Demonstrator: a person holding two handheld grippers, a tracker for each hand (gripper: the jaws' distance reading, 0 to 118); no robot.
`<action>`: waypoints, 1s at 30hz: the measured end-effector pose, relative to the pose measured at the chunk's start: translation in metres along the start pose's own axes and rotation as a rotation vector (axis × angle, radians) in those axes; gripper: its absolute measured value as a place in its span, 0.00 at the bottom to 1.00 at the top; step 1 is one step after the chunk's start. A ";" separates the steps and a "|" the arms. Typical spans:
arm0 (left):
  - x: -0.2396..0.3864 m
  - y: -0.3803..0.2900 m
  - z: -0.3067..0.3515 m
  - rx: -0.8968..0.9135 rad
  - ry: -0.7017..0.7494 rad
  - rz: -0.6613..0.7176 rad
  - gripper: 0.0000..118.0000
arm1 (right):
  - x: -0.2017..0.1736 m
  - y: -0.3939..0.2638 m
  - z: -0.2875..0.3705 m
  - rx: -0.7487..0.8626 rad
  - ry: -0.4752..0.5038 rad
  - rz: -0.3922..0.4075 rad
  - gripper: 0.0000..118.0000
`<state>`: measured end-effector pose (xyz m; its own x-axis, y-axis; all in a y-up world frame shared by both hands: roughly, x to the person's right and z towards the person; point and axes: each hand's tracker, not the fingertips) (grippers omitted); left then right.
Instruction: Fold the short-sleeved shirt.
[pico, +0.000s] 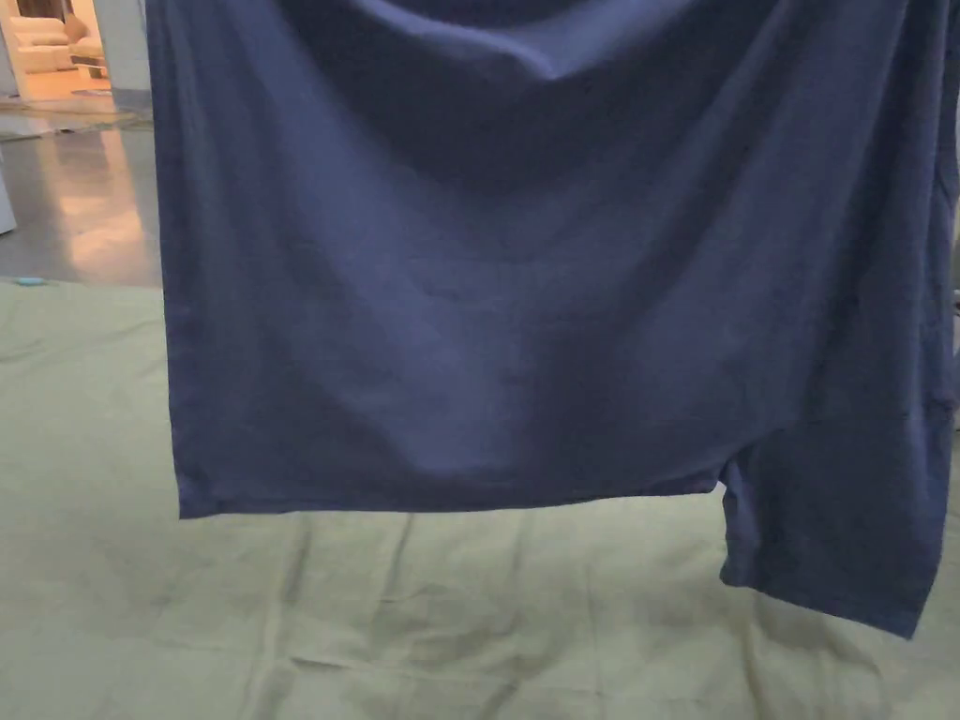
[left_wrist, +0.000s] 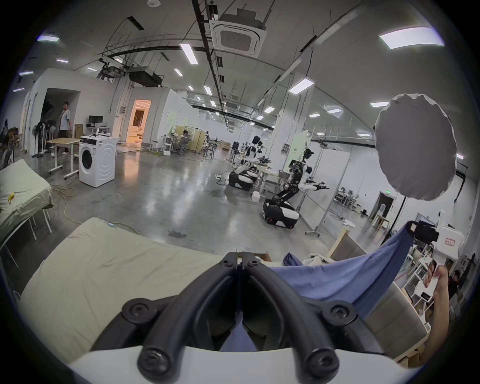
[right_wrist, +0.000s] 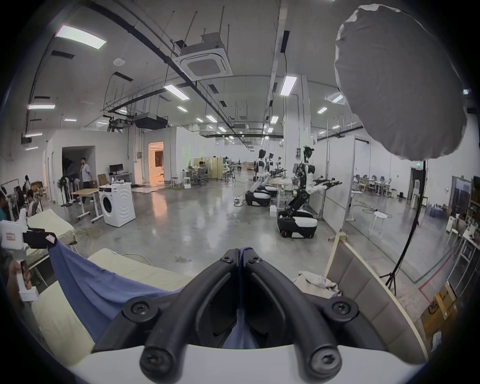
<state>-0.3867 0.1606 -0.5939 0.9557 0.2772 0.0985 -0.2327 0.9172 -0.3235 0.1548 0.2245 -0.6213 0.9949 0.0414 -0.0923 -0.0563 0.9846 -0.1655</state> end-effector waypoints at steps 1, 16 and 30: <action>0.001 0.003 -0.001 0.029 -0.015 0.007 0.04 | -0.003 0.004 -0.001 0.018 0.006 0.009 0.04; -0.033 -0.062 0.027 0.051 -0.086 0.041 0.04 | 0.017 -0.079 0.044 0.039 0.073 -0.126 0.04; -0.063 -0.358 0.145 -0.062 -0.190 0.098 0.04 | 0.028 -0.381 0.192 -0.209 0.287 -0.261 0.04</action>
<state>-0.3898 -0.1438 -0.3479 0.8769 0.4181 0.2370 -0.3053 0.8655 -0.3971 0.2205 -0.1168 -0.3724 0.9160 -0.2826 -0.2848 0.1491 0.8988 -0.4122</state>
